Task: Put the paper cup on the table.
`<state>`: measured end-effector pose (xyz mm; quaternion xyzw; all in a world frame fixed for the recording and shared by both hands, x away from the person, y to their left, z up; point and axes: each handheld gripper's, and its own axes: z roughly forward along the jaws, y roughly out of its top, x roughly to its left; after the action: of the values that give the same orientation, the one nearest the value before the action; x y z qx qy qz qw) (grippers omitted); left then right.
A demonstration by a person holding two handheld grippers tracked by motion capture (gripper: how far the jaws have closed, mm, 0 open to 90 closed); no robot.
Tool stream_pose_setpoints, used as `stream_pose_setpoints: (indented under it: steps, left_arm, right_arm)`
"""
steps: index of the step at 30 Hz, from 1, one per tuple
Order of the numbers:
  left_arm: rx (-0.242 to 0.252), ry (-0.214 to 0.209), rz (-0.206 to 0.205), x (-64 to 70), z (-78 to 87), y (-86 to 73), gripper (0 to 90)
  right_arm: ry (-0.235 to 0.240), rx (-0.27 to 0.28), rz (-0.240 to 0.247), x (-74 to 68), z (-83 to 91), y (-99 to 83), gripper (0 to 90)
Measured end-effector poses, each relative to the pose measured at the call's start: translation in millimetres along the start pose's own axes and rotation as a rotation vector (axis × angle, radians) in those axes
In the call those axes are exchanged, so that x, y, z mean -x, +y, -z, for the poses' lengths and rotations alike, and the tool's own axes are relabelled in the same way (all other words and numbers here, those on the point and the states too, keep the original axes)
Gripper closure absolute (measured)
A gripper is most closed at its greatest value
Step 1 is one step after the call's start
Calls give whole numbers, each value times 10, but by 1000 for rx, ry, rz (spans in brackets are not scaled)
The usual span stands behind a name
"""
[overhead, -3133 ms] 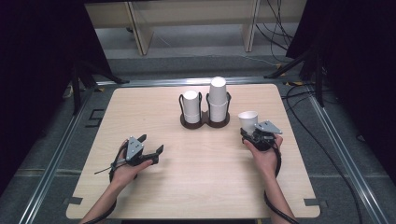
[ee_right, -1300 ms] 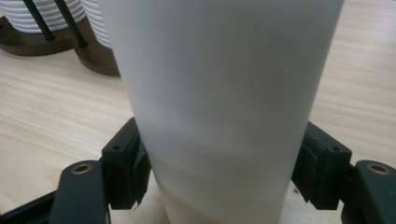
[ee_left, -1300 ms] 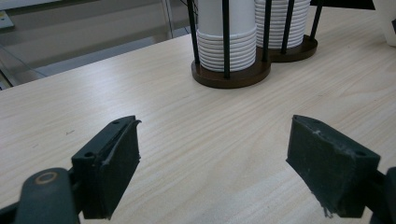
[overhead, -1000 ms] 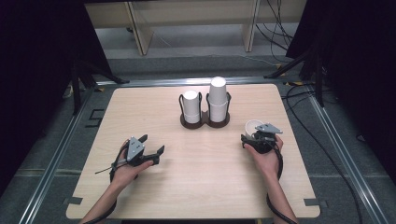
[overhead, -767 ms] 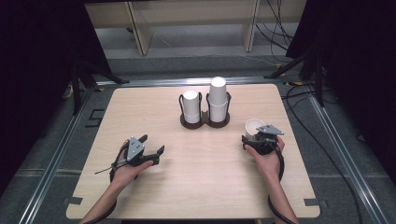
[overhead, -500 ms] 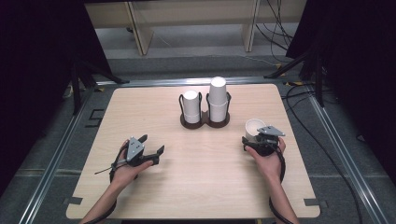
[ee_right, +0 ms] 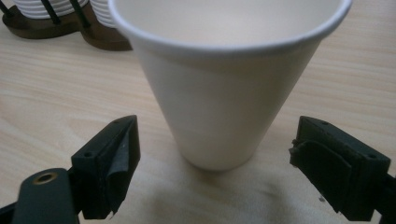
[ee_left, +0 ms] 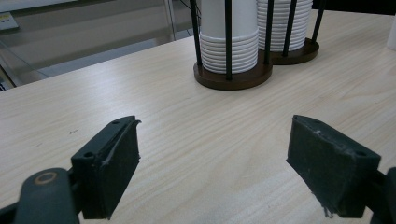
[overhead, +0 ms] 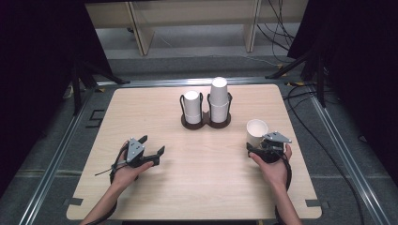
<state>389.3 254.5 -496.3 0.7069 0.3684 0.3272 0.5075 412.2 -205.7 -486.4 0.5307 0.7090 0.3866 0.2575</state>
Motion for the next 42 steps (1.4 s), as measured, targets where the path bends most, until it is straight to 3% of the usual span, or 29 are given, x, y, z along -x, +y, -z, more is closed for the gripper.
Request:
stream_pose_setpoints:
  steps: [4, 5, 7, 8, 9, 10, 12, 14, 15, 16, 17, 19, 21, 22, 23, 24, 26, 27, 28, 30, 32, 33, 34, 39, 40, 42]
  left_arm:
    - [-4, 4, 3, 4, 11, 1, 162]
    - [-4, 6, 4, 4, 13, 1, 161]
    - [-6, 6, 4, 4, 16, 1, 161]
    - [-9, 9, 6, 7, 19, 1, 161]
    - [-7, 8, 7, 8, 19, 1, 161]
    - [-6, 9, 7, 8, 19, 1, 161]
    - [-1, 11, 8, 9, 16, 0, 161]
    - [-3, 13, 3, 9, 18, -1, 161]
    - [-3, 13, 3, 9, 18, -1, 161]
    - [2, 11, 3, 10, 15, -2, 161]
    - [-5, 15, 4, 14, 26, -1, 161]
    - [1, 14, 2, 14, 23, -3, 161]
    - [-3, 17, 1, 17, 31, -1, 162]
    - [0, 17, 1, 15, 28, -2, 162]
    - [-3, 19, 2, 16, 32, -1, 162]
    - [-2, 20, 4, 16, 33, -2, 162]
    - [0, 21, 4, 18, 34, -3, 162]
    - [-1, 21, 2, 20, 35, -3, 162]
    - [-1, 22, 2, 20, 34, -3, 162]
    - [0, 23, 4, 19, 34, -3, 162]
    - [11, 23, 11, 16, 29, -7, 162]
    - [15, 21, 11, 13, 26, -9, 162]
    - [15, 23, 12, 15, 26, -9, 162]
    - [-3, 22, 8, 17, 35, -3, 162]
    - [-3, 21, 9, 15, 35, -3, 162]
    - [4, 18, 11, 10, 29, -5, 162]
  right_arm:
    - [1, 16, 8, -23, 50, -64, 156]
    - [2, -11, -50, -72, 99, -71, 156]
    - [5, 21, 14, -36, 108, -82, 156]
    - [-2, 23, -17, -70, 124, -96, 156]
    - [27, 41, 3, -52, 129, -98, 156]
    - [18, 33, 19, -55, 144, -104, 156]
    - [7, 23, 11, -75, 188, -122, 156]
    - [28, 45, -2, -93, 211, -139, 156]
    - [11, 54, 12, -84, 224, -147, 156]
    - [14, 49, -8, -101, 256, -153, 156]
    - [14, 58, 27, -82, 272, -157, 156]
    - [26, 60, 5, -99, 309, -179, 157]
    - [1, 89, 17, -86, 361, -202, 156]
    - [21, 97, -14, -106, 373, -221, 156]
    - [16, 85, 3, -96, 408, -229, 157]
    - [9, 98, -16, -108, 444, -248, 156]
    - [10, 120, 15, -77, 508, -273, 156]
    - [5, 127, -18, -89, 549, -292, 155]
    - [14, 150, -20, -74, 571, -306, 155]
    - [19, 163, 5, -49, 628, -333, 155]
    - [12, 168, -44, -76, 682, -379, 155]
    - [43, 182, -27, -52, 681, -395, 155]
    - [19, 188, 6, -34, 710, -414, 155]
    - [41, 216, -22, -32, 799, -493, 155]
    - [27, 220, -58, -58, 819, -506, 154]
    - [12, 267, -18, -19, 827, -518, 154]
